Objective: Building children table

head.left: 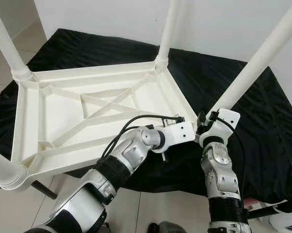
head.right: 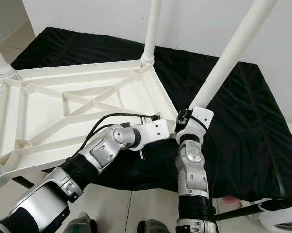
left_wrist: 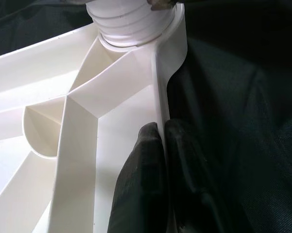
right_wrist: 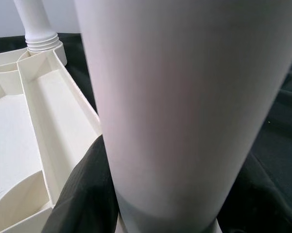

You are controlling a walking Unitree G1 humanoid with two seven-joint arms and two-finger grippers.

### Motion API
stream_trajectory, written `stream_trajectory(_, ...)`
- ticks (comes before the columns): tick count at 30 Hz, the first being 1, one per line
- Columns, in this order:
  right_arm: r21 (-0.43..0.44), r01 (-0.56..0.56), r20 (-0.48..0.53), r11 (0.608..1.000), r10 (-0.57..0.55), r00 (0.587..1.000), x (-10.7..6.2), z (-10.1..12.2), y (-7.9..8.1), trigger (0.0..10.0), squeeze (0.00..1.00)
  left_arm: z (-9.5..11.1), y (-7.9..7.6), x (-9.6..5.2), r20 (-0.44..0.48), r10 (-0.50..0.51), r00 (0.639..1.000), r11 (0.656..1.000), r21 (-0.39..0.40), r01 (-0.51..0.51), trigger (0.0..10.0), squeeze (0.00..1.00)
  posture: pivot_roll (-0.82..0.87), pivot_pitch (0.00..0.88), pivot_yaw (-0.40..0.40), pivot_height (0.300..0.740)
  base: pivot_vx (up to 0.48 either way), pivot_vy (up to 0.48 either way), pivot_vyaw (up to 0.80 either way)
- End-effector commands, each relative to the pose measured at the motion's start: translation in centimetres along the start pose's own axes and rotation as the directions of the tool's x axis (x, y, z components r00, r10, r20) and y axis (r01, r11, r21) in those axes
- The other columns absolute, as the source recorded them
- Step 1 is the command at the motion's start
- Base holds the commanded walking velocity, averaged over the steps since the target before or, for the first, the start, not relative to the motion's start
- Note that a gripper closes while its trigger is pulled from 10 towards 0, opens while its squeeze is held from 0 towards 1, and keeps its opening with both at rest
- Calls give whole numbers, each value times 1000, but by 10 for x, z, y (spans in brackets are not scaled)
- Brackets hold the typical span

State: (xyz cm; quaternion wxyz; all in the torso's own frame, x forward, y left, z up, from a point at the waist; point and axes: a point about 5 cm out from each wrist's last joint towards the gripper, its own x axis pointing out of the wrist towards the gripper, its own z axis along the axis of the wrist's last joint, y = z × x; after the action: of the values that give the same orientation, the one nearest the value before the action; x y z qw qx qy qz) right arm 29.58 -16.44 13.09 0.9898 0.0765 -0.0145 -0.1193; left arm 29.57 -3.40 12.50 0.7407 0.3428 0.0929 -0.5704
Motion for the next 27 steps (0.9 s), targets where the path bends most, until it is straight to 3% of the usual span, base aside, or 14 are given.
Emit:
stream_trajectory(1, 41, -70, 59, 997, 68, 996, 0, 16, 20, 10000, 341, -4, -25, 13, -42, -128, 991, 992, -3, 128, 10000, 0, -20, 38, -73, 740, 0, 0, 0)
stream_trajectory(2, 48, -80, 60, 996, 78, 995, 0, 16, 20, 10000, 1000, -4, -24, 13, -42, -128, 991, 992, -3, 128, 10000, 0, -22, 38, -73, 740, 0, 0, 0)
stream_trajectory(13, 40, -148, 28, 988, 147, 989, 0, 10, 14, 10000, 1000, -3, -25, 13, -38, -127, 991, 992, -6, 127, 10000, 0, -24, 41, -74, 740, 0, 0, 0)
stream_trajectory(19, -20, -186, 46, 982, 187, 981, -1, 10, -3, 10000, 1000, -3, -25, 13, -38, -127, 991, 992, -9, 127, 10000, 0, -23, 44, -75, 740, 0, 0, 0)
stream_trajectory(20, -32, -220, 47, 975, 221, 974, -2, 10, -7, 10000, 0, -4, -25, 13, -39, -126, 991, 992, -10, 126, 10000, 0, -23, 44, -74, 740, 0, 0, 0)
stream_trajectory(25, -42, -361, 50, 932, 363, 931, -1, 10, -20, 10000, 0, -4, -24, 12, -40, -126, 991, 992, -11, 125, 10000, 0, -23, 41, -72, 740, 0, 0, 0)
stream_trajectory(27, -42, -361, 50, 932, 363, 931, -1, 10, -20, 10000, 0, -4, -24, 12, -40, -126, 991, 992, -11, 125, 10000, 0, -23, 41, -72, 740, 0, 0, 0)
